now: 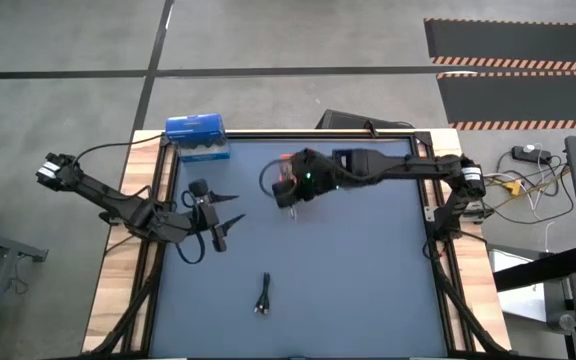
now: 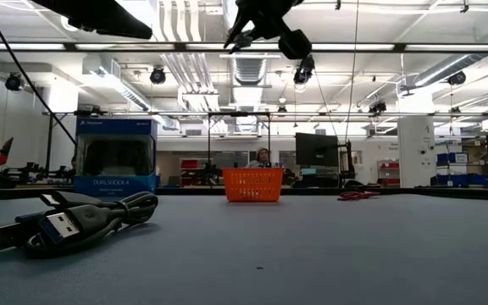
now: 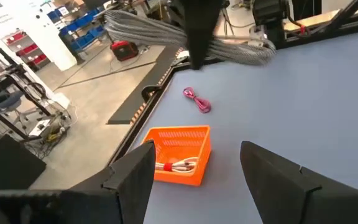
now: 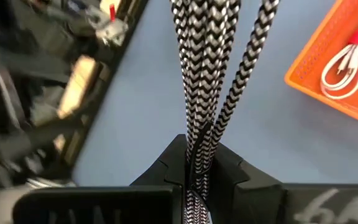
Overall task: Pick and place USB-C Cables
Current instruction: Put the black white charger cable into the orange bin
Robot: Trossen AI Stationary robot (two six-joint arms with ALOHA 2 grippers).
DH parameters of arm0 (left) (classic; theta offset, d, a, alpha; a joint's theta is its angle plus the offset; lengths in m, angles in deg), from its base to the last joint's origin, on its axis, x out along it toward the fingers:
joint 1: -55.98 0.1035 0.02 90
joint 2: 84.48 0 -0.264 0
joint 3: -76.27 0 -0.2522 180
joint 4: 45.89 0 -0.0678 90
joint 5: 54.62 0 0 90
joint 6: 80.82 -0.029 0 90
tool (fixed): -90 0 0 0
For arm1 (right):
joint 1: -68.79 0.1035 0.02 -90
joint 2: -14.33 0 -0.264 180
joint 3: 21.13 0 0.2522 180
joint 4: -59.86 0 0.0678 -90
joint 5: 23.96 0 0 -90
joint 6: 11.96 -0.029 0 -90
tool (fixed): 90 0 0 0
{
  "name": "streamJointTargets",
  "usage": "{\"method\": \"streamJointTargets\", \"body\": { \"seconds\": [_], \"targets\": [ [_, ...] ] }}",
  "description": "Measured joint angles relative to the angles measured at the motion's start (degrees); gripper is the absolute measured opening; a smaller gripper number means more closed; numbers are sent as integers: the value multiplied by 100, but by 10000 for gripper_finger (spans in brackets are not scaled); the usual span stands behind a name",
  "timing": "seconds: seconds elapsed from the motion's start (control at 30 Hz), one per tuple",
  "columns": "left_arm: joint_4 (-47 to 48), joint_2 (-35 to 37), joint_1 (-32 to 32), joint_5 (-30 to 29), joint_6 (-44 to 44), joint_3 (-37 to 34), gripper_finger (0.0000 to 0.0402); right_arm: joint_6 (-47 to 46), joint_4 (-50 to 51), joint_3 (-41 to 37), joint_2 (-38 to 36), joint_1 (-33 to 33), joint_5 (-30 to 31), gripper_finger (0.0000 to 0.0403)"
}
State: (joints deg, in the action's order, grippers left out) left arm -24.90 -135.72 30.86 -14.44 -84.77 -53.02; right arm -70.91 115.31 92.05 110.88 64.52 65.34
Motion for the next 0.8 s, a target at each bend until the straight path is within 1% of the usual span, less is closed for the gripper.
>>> {"method": "streamJointTargets", "body": {
  "seconds": [0.07, 0.2, 0.33, 0.53, 0.63, 0.8],
  "targets": [
    [-12, 0, 0, 0, -6, 0, 219, -266, 21, 86, 0, -172, -127, 23],
    [-14, 2, 0, 0, -295, 0, 219, -651, 0, 205, 0, -539, -418, 23],
    [-16, 7, 0, 0, -442, 0, 219, -814, 2, 248, 4, -827, -432, 23],
    [-69, 7, 2, -5, -771, 0, 219, -817, -46, 249, 36, -1231, -447, 23],
    [-234, 6, 2, -15, -1011, 0, 219, -818, -174, 249, 128, -1424, -543, 23],
    [-441, 2, 4, -17, -1315, 0, 219, -821, -939, 249, 419, -1667, -1064, 23]
  ]
}}
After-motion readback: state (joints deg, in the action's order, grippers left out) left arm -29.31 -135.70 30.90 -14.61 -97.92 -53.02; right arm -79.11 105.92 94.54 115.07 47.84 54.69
